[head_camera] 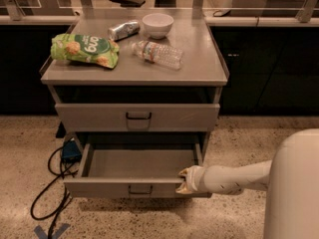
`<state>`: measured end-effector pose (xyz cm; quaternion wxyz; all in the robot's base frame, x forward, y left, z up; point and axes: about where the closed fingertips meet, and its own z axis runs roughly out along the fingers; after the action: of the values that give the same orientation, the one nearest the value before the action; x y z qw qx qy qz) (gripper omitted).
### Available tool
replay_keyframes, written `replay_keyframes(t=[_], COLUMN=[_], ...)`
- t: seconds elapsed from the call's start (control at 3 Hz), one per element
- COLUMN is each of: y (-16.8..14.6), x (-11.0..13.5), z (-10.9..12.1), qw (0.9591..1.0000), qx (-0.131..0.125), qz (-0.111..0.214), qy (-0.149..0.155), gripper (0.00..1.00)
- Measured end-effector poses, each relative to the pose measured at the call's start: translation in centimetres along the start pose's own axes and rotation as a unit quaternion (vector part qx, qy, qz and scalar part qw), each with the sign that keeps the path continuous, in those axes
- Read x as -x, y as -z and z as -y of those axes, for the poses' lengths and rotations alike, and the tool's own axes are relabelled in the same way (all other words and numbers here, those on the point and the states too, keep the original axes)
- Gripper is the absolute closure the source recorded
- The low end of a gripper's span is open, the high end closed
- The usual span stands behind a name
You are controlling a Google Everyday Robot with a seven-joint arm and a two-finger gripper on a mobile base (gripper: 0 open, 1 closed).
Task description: Open middle drawer
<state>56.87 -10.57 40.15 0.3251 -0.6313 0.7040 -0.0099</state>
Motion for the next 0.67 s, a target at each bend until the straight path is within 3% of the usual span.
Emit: replay_keyframes(t=[0.67], y=[0.56], x=[0.05], z=[-0.84], qw=[1.0000], qx=[-0.005], qz=[0.000], qy=[0.003], gripper=[1.00])
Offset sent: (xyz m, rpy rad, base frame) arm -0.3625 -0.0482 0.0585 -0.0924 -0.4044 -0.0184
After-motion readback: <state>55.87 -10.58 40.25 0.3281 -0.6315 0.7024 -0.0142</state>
